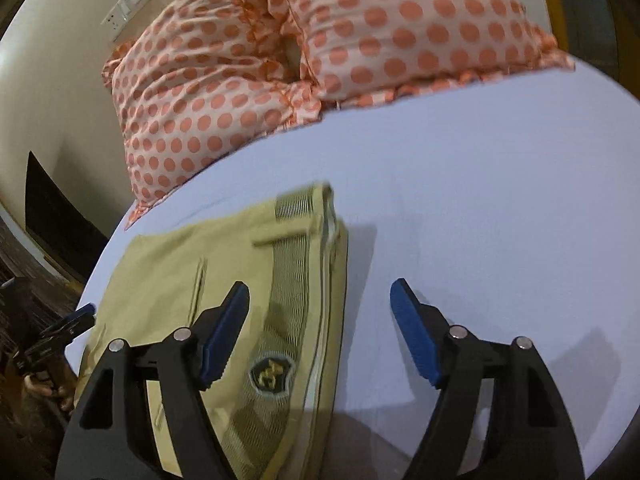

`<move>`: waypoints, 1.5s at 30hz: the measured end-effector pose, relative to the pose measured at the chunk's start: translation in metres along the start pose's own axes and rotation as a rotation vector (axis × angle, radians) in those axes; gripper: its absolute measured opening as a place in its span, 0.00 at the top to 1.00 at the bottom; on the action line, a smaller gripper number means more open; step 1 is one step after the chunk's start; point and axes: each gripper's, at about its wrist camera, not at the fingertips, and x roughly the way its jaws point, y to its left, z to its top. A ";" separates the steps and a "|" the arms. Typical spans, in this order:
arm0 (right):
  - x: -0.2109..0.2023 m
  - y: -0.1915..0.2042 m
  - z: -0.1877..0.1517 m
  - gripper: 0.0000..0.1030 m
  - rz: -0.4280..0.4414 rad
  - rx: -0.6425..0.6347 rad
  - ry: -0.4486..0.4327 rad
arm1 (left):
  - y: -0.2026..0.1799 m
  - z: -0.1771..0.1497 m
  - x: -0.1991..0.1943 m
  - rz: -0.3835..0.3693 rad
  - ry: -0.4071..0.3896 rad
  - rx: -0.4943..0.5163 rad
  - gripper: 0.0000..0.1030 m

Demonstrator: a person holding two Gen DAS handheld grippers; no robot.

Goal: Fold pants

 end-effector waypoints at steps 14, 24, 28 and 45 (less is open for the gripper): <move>0.009 -0.003 0.003 0.42 0.275 0.035 0.105 | -0.030 0.007 0.036 -0.127 0.152 0.057 0.07; 0.019 -0.004 0.004 0.83 0.390 0.031 0.196 | -0.014 0.026 0.044 -0.191 0.188 -0.026 0.56; 0.014 0.005 0.024 0.87 0.405 0.007 0.174 | 0.001 0.042 0.039 -0.221 0.158 -0.085 0.91; 0.044 0.020 0.114 0.49 -0.035 -0.105 -0.041 | -0.029 0.122 0.065 0.276 -0.099 0.064 0.71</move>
